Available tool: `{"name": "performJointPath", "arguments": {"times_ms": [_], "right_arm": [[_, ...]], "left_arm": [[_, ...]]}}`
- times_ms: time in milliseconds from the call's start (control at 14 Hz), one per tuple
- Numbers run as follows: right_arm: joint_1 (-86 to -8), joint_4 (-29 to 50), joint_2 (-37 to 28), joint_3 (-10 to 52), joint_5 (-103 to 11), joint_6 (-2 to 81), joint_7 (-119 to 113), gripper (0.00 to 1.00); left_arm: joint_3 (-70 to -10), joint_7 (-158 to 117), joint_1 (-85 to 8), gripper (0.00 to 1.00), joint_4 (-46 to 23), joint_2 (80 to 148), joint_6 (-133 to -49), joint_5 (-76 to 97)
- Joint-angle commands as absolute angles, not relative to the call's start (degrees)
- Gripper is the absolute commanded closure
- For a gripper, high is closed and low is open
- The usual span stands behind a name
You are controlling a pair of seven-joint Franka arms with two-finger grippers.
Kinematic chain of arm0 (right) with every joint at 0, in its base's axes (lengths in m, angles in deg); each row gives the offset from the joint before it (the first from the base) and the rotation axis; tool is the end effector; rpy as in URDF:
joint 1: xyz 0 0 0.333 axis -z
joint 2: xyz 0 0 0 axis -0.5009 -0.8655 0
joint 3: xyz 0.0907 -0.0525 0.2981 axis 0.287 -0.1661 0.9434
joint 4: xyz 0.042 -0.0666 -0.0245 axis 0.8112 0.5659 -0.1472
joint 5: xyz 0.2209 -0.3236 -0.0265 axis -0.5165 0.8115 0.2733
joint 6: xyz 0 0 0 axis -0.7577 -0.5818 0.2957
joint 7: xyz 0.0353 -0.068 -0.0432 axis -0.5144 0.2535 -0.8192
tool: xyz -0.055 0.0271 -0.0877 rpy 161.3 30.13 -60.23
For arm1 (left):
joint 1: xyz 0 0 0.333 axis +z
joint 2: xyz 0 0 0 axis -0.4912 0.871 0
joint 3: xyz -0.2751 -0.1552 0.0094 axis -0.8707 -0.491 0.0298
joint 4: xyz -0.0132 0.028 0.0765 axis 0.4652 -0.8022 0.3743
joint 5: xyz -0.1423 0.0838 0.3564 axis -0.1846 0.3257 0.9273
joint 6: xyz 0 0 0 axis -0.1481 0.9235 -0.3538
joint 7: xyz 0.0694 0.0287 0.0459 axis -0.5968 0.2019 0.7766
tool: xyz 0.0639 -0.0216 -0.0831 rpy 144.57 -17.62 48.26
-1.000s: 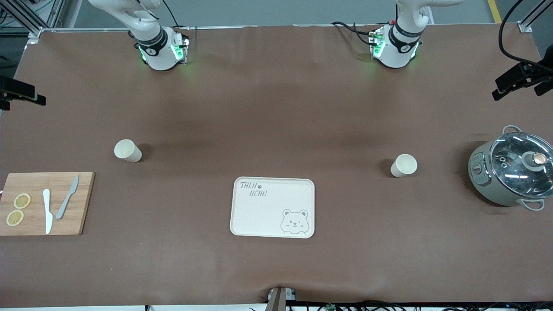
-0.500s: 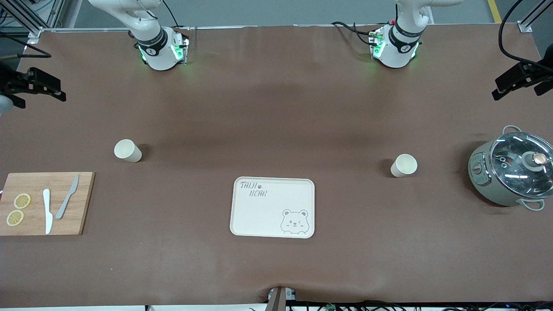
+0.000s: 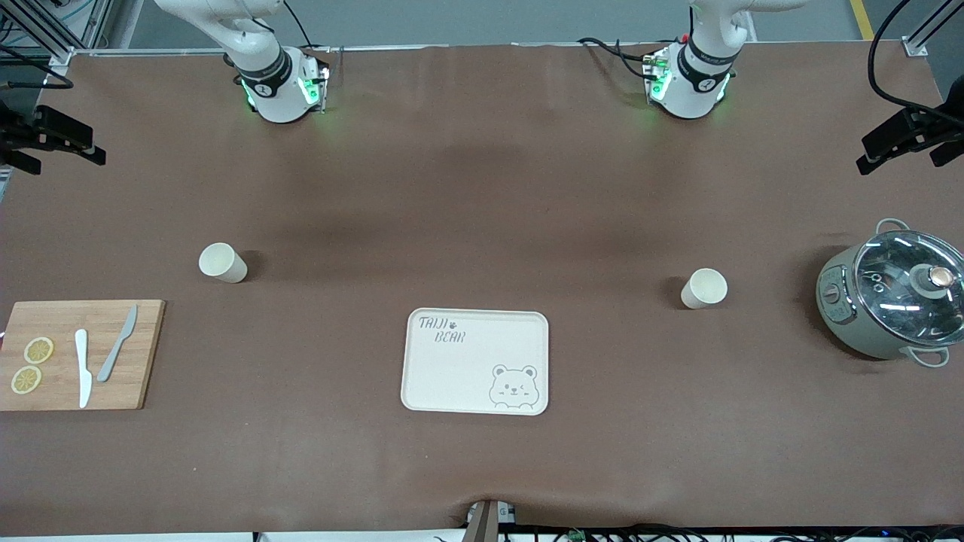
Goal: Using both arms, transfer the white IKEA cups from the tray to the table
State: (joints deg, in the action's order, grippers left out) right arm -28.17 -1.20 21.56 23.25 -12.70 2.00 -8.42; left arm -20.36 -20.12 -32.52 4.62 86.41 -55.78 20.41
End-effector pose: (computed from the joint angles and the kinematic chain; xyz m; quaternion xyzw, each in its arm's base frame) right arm 0.5179 -0.0381 0.6492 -0.9959 -0.0531 0.0604 0.0406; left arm 0.5290 -0.0116 0.6810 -0.9988 -0.0492 -0.0028 0.0064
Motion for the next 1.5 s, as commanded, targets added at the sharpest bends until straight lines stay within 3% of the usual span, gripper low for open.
{"name": "performJointPath", "arguments": {"times_ms": [0,500,786,1429], "right_arm": [[-27.9,0.3,23.1,23.9,-13.1,2.1,-6.0,0.0],[-27.6,-1.4,22.9,23.7,-12.9,0.5,-2.6,0.0],[-30.1,-1.4,22.9,24.4,-5.8,3.0,-2.6,0.0],[-29.5,-1.4,22.6,24.2,-6.5,3.0,-2.1,0.0]], "left_arm": [[-20.9,-21.0,-32.2,0.0,3.7,85.1,-56.0,20.3],[-20.9,-21.0,-32.1,0.0,3.6,85.2,-56.3,20.3],[-20.9,-20.4,-32.2,0.0,3.6,85.2,-56.3,20.3],[-23.6,-19.8,-32.4,0.0,1.3,85.0,-56.3,19.9]]}}
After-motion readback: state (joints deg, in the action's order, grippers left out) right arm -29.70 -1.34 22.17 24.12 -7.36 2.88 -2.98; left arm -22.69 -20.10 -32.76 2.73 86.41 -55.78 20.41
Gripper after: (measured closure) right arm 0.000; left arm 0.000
